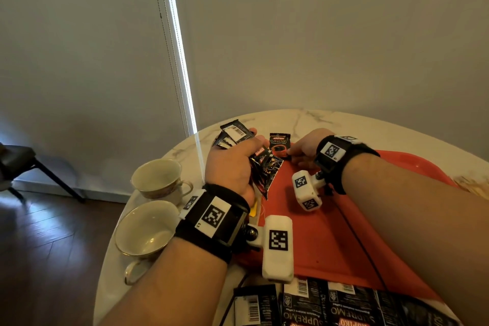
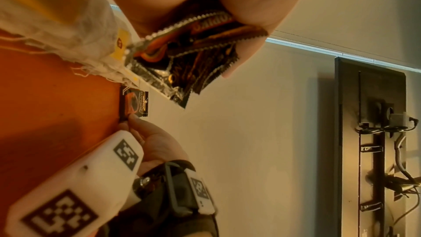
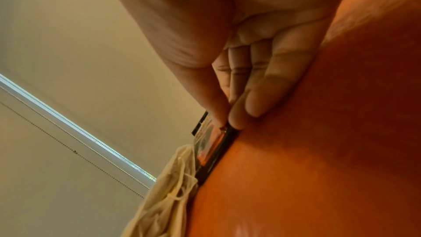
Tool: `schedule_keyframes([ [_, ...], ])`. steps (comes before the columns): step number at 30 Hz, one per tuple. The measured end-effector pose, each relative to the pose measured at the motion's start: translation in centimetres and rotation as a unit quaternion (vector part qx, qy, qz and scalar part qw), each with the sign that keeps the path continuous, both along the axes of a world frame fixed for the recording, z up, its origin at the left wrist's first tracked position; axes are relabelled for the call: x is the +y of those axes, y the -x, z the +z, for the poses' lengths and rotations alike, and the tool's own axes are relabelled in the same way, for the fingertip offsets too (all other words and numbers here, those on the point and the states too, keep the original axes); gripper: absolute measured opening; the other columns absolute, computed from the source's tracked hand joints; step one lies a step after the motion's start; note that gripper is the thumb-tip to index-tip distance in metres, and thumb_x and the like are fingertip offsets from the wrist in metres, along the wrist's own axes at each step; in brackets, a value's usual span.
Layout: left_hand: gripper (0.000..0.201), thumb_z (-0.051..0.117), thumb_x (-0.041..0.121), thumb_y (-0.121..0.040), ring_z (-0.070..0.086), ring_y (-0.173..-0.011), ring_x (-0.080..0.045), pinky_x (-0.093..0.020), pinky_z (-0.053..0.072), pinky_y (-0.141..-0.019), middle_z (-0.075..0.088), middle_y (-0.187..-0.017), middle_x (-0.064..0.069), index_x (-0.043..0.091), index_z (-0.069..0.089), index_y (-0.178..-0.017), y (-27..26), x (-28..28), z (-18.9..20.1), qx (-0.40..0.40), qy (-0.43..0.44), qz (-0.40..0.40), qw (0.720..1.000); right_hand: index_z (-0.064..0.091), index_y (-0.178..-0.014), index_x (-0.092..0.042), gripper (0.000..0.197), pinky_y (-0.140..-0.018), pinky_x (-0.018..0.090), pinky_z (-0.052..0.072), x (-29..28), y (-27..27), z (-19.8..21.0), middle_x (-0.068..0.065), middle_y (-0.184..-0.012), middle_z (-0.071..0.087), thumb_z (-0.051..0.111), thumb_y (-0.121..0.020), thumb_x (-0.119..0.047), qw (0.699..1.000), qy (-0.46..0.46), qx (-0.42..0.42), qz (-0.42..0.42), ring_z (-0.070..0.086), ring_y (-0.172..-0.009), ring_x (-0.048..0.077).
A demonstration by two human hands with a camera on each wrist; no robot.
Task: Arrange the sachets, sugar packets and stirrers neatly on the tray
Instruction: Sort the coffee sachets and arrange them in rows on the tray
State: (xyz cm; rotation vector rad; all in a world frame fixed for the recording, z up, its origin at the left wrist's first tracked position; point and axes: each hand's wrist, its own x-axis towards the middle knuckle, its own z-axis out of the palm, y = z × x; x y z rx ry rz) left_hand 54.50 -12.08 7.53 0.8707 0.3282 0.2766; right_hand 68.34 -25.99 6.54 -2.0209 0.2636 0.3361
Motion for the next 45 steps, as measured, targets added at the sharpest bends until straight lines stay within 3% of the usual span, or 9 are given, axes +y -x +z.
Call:
schedule_keyframes([
  [9,0.029,0.074,-0.002,-0.087,0.076,-0.083,-0.031,-0.042,0.063,-0.071,0.075,-0.109,-0.025,-0.002,0.072,-0.116,0.3,-0.1,0.0,0.002,0.029,-0.013,0.999,0.070,-0.093,0.000,0.016,-0.054,0.028,0.052,-0.8,1.3,0.4,0.007,-0.071,0.066,0.074,-0.091,-0.016,0.997,-0.074,-0.018,0.001,0.062,-0.060,0.019],
  [13,0.016,0.069,0.004,-0.094,0.076,-0.070,-0.024,-0.038,0.062,-0.062,0.076,-0.086,-0.014,-0.001,0.069,-0.109,0.4,-0.1,0.6,0.001,0.086,-0.031,0.996,0.068,-0.101,-0.008,0.018,-0.061,0.031,0.054,-1.6,5.9,2.9,0.007,-0.080,0.070,0.075,-0.091,-0.022,0.984,-0.146,-0.045,0.088,0.065,-0.063,0.018],
  [17,0.025,0.064,0.014,-0.098,0.070,-0.090,-0.030,-0.038,0.061,-0.063,0.068,-0.107,-0.015,0.004,0.064,-0.121,0.6,-0.2,1.1,-0.037,0.098,-0.023,0.994,0.065,-0.097,-0.013,0.023,-0.063,0.034,0.058,-1.7,10.3,4.2,0.009,-0.081,0.071,0.079,-0.082,-0.023,0.947,-0.230,0.031,0.223,0.070,-0.073,0.025],
  [20,0.028,0.065,0.017,-0.097,0.069,-0.106,-0.034,-0.046,0.062,-0.080,0.070,-0.111,-0.014,0.006,0.067,-0.122,0.6,-0.2,1.1,-0.060,0.097,-0.013,0.993,0.056,-0.093,-0.015,0.030,-0.063,0.034,0.060,-1.2,10.9,3.9,0.011,-0.085,0.070,0.078,-0.075,-0.008,0.911,-0.291,0.048,0.288,0.073,-0.077,0.026],
  [23,0.025,0.061,0.014,-0.099,0.072,-0.102,-0.031,-0.048,0.059,-0.089,0.075,-0.109,-0.012,0.005,0.069,-0.121,0.5,-0.1,0.9,-0.075,0.088,-0.006,0.993,0.051,-0.095,-0.014,0.032,-0.056,0.031,0.060,-1.1,10.5,3.6,0.006,-0.068,0.066,0.066,-0.084,0.012,0.918,-0.303,0.005,0.256,0.069,-0.061,0.020],
  [27,0.025,0.054,0.009,-0.103,0.070,-0.114,-0.031,-0.053,0.054,-0.100,0.074,-0.122,-0.017,0.008,0.066,-0.125,0.3,0.2,1.1,-0.082,0.132,-0.020,0.988,0.061,-0.115,-0.009,0.036,-0.051,0.028,0.054,-1.9,9.9,3.3,0.014,-0.082,0.069,0.056,-0.086,0.012,0.941,-0.273,-0.031,0.197,0.059,-0.055,0.018],
  [33,0.030,0.065,0.000,-0.092,0.073,-0.095,-0.031,-0.044,0.060,-0.084,0.073,-0.121,-0.022,0.003,0.067,-0.122,-0.3,0.2,0.2,-0.047,0.046,0.034,0.997,0.066,-0.112,-0.009,0.032,-0.059,0.031,0.050,-2.1,9.2,3.3,0.009,-0.081,0.071,0.055,-0.088,0.009,0.934,-0.311,-0.089,0.152,0.060,-0.054,0.014],
  [39,0.050,0.082,0.003,-0.079,0.075,-0.101,-0.042,-0.052,0.062,-0.083,0.074,-0.113,-0.025,0.001,0.065,-0.126,0.2,-0.7,-0.2,-0.056,-0.052,-0.041,0.996,0.063,-0.123,0.000,0.035,-0.059,0.031,0.052,-1.6,9.3,3.0,0.013,-0.090,0.070,0.063,-0.088,0.003,0.930,-0.307,-0.112,0.167,0.063,-0.060,0.016],
  [45,0.062,0.084,-0.001,-0.066,0.077,-0.095,-0.039,-0.053,0.062,-0.083,0.077,-0.107,-0.022,0.001,0.066,-0.126,0.3,-0.6,-0.5,-0.029,-0.114,-0.056,0.992,0.065,-0.122,-0.004,0.040,-0.072,0.040,0.056,-1.3,9.1,3.0,0.020,-0.112,0.072,0.063,-0.084,0.006,0.921,-0.328,-0.149,0.146,0.070,-0.092,0.030],
])
